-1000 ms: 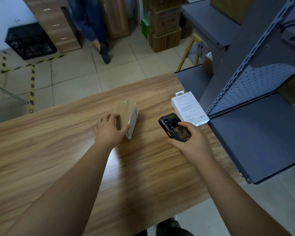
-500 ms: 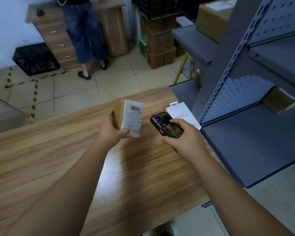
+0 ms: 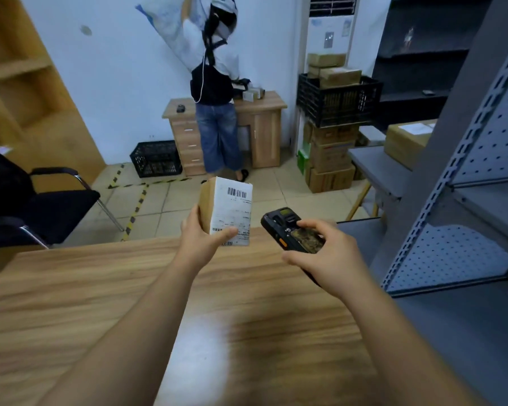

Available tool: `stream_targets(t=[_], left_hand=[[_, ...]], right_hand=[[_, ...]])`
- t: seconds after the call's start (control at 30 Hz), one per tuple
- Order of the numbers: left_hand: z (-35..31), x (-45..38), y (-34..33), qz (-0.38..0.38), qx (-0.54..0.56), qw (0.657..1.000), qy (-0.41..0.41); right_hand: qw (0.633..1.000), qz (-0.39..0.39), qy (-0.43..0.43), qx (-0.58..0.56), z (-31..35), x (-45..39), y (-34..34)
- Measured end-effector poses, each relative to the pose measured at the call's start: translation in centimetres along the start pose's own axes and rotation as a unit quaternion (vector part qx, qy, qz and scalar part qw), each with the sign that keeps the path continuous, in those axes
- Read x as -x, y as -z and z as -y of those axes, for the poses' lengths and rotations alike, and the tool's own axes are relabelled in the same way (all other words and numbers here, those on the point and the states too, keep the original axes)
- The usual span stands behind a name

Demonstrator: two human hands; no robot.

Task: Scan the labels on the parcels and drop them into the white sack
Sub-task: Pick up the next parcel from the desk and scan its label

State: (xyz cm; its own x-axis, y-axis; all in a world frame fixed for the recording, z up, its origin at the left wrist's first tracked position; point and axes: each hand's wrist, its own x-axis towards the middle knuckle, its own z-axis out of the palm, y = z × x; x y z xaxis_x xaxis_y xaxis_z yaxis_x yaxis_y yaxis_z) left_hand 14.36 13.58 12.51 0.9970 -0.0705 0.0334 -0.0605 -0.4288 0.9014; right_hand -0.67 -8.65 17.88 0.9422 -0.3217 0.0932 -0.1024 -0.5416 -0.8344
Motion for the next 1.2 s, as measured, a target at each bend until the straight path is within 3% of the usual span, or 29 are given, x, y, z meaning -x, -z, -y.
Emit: stream_targets(t=[0.43,0.73,1.2], left_hand=[[3.6,2.9,5.1,-0.052,-0.047,0.998,0.002],[5.4,2.6,7.9,-0.05,-0.043,0.998,0.004],[6.8,-4.3,15.8,0.016,-0.036,0.997,-0.059]], right_hand=[[0.991,0.125,-0.052,0.017,2.5,1.5,-3.7],[0.986,0.153,-0.064,0.025,4.3,3.1,-6.1],[0.996,0.029,-0.084,0.012,11.9,3.4,-13.9]])
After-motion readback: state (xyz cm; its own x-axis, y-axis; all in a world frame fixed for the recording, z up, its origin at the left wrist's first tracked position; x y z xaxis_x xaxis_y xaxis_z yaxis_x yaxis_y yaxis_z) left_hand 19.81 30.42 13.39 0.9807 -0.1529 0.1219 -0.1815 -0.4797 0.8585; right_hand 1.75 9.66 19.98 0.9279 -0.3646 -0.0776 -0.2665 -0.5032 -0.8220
